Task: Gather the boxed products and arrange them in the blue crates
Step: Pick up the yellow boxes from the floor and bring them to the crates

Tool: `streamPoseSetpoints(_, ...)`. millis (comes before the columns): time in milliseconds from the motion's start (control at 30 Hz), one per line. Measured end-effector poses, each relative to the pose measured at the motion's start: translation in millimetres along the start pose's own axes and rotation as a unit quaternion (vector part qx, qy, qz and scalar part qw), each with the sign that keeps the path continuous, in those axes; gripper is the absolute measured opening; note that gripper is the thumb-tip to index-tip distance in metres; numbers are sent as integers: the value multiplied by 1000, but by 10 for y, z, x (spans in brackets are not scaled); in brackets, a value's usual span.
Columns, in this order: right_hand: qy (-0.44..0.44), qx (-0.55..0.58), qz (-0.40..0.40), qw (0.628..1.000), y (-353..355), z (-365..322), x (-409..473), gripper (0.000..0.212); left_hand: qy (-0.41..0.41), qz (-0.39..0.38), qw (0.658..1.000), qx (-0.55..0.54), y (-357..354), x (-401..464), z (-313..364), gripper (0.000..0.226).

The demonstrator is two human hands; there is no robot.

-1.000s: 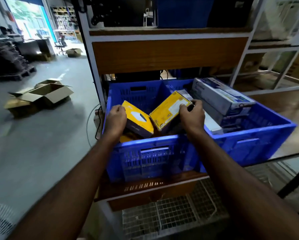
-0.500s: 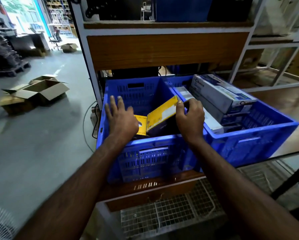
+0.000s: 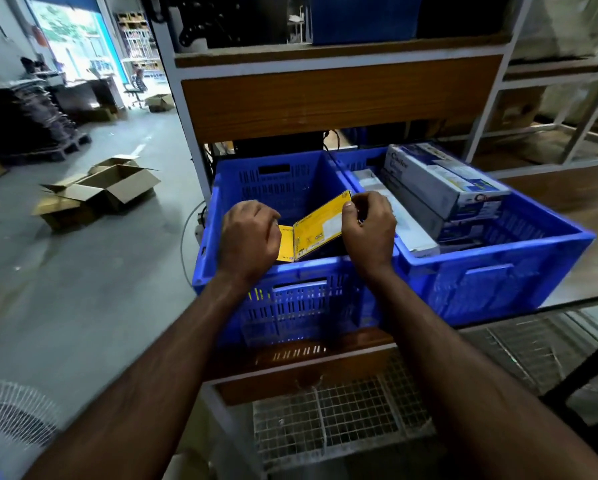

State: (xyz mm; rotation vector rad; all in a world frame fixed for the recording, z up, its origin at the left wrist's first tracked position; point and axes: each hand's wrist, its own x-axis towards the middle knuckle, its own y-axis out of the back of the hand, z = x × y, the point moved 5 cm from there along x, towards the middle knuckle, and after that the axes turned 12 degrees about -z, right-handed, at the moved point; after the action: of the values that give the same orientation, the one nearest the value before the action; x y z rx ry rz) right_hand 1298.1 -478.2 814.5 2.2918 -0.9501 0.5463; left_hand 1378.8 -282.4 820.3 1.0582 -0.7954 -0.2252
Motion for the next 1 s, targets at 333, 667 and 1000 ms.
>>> streamPoseSetpoints(333, 23, 52, -22, 998, 565, -89, -768, 22, 1, -75, 990, -116, -26, -804, 544, 42)
streamPoseSetpoints(667, -71, 15, 29, 997, 1492, -404, -2367, 22, -162, -164, 935, -269, 40, -1772, 1485, 38)
streamPoseSetpoints(1000, -300, -128, 197, 925, 2500, -862, -5994, 13, -311, -387, 799, -339, -192, -4395, 2504, 22)
